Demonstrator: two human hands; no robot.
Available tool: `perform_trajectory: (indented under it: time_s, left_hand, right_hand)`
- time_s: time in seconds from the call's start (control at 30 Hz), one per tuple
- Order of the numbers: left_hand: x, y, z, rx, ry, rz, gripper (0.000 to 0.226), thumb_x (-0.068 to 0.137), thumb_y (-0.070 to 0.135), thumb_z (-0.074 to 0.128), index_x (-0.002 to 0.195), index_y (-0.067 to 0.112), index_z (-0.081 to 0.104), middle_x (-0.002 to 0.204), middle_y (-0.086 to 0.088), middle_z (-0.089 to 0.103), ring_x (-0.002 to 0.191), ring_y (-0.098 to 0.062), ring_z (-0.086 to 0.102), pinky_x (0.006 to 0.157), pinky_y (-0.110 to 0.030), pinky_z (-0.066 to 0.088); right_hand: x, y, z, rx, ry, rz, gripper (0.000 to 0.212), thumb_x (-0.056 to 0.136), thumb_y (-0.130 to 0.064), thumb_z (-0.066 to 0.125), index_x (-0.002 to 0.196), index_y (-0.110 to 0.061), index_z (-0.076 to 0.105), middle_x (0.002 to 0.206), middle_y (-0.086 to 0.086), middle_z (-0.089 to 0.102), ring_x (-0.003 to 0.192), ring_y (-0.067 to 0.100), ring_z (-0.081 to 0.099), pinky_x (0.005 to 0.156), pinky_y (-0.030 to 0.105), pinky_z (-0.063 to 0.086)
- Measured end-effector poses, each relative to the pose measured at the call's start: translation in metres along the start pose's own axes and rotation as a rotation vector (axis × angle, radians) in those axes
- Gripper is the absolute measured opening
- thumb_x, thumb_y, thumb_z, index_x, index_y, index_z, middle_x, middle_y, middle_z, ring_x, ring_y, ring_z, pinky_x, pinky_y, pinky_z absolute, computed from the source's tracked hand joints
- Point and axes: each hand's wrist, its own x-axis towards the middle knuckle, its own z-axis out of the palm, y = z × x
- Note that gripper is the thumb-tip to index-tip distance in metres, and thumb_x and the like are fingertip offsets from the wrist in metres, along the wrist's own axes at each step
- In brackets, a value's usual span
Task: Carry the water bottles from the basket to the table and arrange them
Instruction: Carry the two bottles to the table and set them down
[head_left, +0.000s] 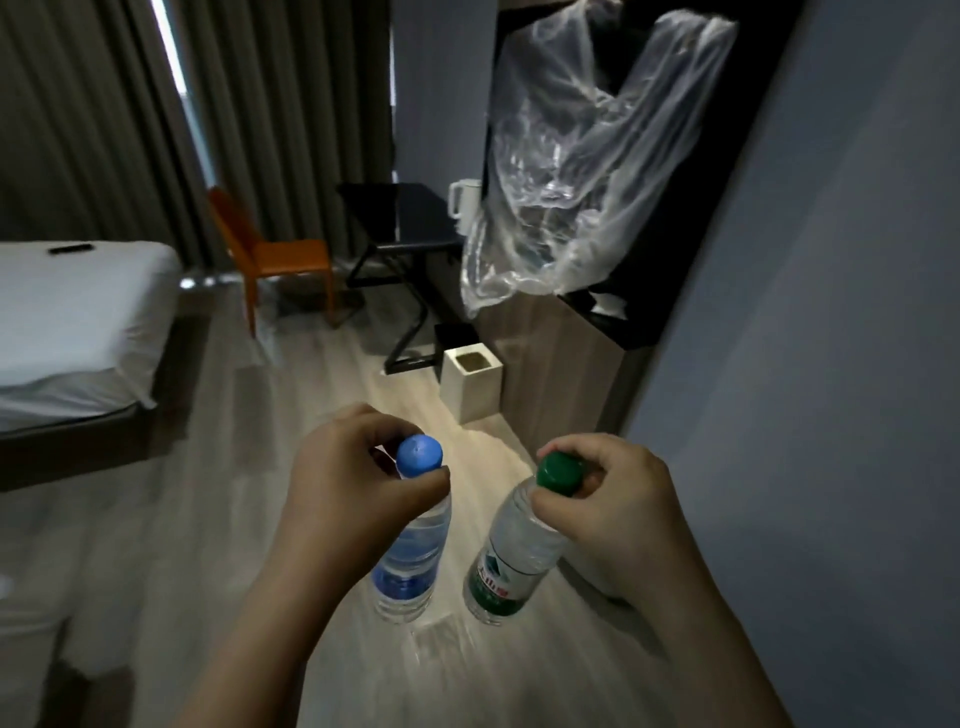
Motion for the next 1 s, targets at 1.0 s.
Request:
perform_trajectory:
  time_s: [1.0]
  left_hand:
    - [0.32, -0.133, 0.042, 0.104, 0.256, -0.261, 0.018, 0.061, 0.024, 0.081, 0.076, 0.028, 0.072, 0.074, 0.01, 0.06, 0.065, -0.002, 0.057, 0.056, -0.018, 0.045]
  right_hand:
    - [0.398, 0.026, 0.166, 0.092, -0.362, -0.121, 0.025, 0.066, -0.011, 0.072, 0.084, -0.027, 0.07, 0.085, -0.012, 0.064, 0.073, 0.006, 0.06, 0.063, 0.019, 0.047]
